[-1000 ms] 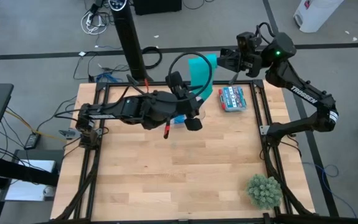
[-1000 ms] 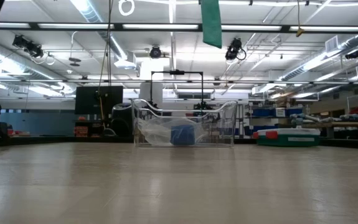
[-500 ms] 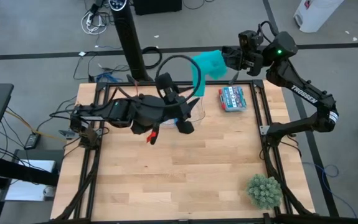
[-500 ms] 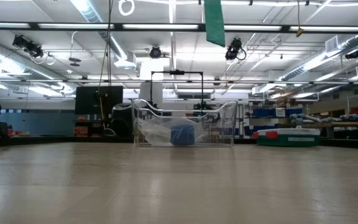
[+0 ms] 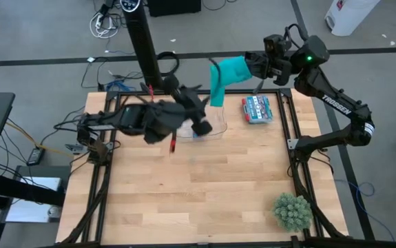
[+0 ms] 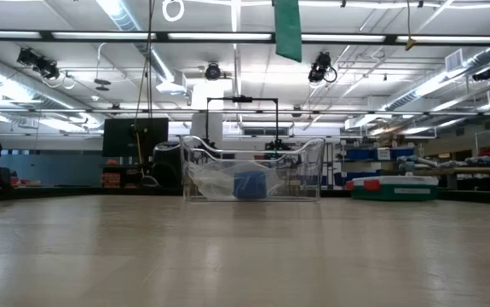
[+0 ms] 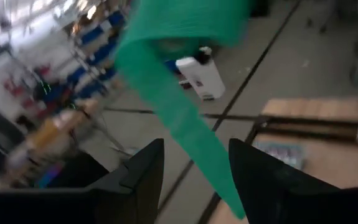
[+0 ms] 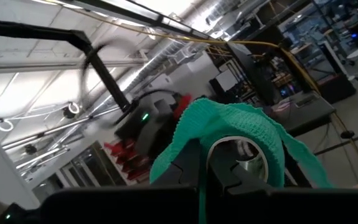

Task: Roll bandage
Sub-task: Roll the sky blue bandage

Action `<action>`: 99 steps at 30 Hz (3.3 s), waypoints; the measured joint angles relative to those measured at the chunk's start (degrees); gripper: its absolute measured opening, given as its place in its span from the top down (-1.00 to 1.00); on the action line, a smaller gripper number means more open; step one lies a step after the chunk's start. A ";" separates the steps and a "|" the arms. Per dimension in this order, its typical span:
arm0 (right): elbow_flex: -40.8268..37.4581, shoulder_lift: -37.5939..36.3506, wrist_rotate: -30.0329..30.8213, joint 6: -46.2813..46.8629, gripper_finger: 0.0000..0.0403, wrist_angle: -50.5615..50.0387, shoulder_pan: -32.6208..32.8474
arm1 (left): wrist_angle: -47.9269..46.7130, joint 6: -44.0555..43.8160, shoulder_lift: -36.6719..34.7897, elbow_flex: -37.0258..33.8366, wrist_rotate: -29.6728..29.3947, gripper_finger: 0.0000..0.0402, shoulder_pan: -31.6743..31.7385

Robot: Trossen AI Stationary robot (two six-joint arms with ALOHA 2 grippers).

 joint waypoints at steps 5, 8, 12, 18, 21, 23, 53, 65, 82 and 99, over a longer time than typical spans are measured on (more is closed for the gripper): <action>0.00 0.01 0.02 0.41 1.00 1.33 1.95 | -0.08 -10.27 -0.22 0.02 9.53 0.06 4.42; 0.00 0.01 -0.20 0.80 1.00 1.44 3.26 | -0.09 -12.65 -0.13 0.00 14.87 0.06 6.64; 0.00 0.01 -0.22 0.85 1.00 1.56 4.71 | 0.44 -12.44 -0.18 0.02 17.32 0.06 8.22; 0.00 0.01 -0.10 0.87 1.00 1.44 5.62 | 3.57 -3.87 -0.15 0.01 17.46 0.30 9.07; 0.00 0.01 -0.07 0.87 1.00 0.56 5.62 | 5.12 -0.43 -0.39 0.00 18.82 0.77 9.03; 0.00 0.01 0.00 0.89 1.00 0.10 5.62 | 6.30 -0.24 -0.68 0.00 19.80 0.93 9.00; -0.02 0.12 2.58 -22.84 1.00 -23.25 -7.00 | 29.04 27.99 -7.02 0.02 22.89 0.99 -4.59; -0.02 0.16 -0.21 -23.64 1.00 -24.14 -15.30 | 28.31 28.00 -6.99 0.02 22.14 0.98 -7.46; -0.04 0.09 -4.03 -10.60 1.00 -7.34 -18.32 | 16.29 11.43 -3.05 0.00 22.15 0.79 -7.20; -0.04 -0.32 -6.92 -12.89 1.00 -7.33 -22.07 | 4.26 -15.61 -2.23 0.02 23.04 -0.23 -5.37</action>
